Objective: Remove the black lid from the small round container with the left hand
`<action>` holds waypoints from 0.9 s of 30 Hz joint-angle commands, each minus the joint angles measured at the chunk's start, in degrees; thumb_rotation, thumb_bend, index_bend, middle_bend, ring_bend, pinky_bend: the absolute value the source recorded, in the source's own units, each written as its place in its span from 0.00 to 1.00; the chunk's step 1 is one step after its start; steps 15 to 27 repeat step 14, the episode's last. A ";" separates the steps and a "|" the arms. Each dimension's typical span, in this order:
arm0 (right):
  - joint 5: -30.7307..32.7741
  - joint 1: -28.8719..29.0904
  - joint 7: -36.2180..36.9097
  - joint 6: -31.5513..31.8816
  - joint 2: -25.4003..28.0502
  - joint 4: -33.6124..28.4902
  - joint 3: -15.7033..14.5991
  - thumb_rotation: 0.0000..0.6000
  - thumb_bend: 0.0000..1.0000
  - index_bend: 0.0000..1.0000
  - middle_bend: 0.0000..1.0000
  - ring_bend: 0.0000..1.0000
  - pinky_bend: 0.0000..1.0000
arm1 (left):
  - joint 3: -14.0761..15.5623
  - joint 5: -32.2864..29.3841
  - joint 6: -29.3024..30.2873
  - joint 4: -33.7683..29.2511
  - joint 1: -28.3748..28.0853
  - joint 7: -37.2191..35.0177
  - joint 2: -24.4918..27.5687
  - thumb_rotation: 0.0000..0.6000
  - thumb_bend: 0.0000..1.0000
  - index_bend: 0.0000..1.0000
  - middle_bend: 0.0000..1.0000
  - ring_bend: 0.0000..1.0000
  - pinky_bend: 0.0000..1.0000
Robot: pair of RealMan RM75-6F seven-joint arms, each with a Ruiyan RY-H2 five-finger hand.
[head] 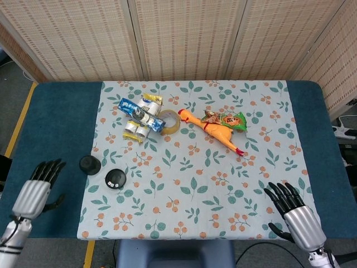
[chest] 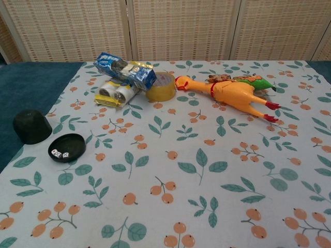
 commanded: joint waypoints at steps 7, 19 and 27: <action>-0.32 -1.35 -2.14 0.90 -1.58 0.06 -0.19 1.00 0.13 0.00 0.00 0.00 0.00 | 2.81 6.00 3.55 -1.30 5.33 -1.58 2.95 1.00 0.35 0.00 0.00 0.00 0.04; -0.57 -1.60 -2.98 0.87 -2.08 0.08 -0.23 1.00 0.13 0.00 0.00 0.00 0.00 | 1.31 5.75 2.26 -0.01 5.56 -0.64 2.29 1.00 0.35 0.00 0.00 0.00 0.04; -0.57 -1.60 -2.98 0.87 -2.08 0.08 -0.23 1.00 0.13 0.00 0.00 0.00 0.00 | 1.31 5.75 2.26 -0.01 5.56 -0.64 2.29 1.00 0.35 0.00 0.00 0.00 0.04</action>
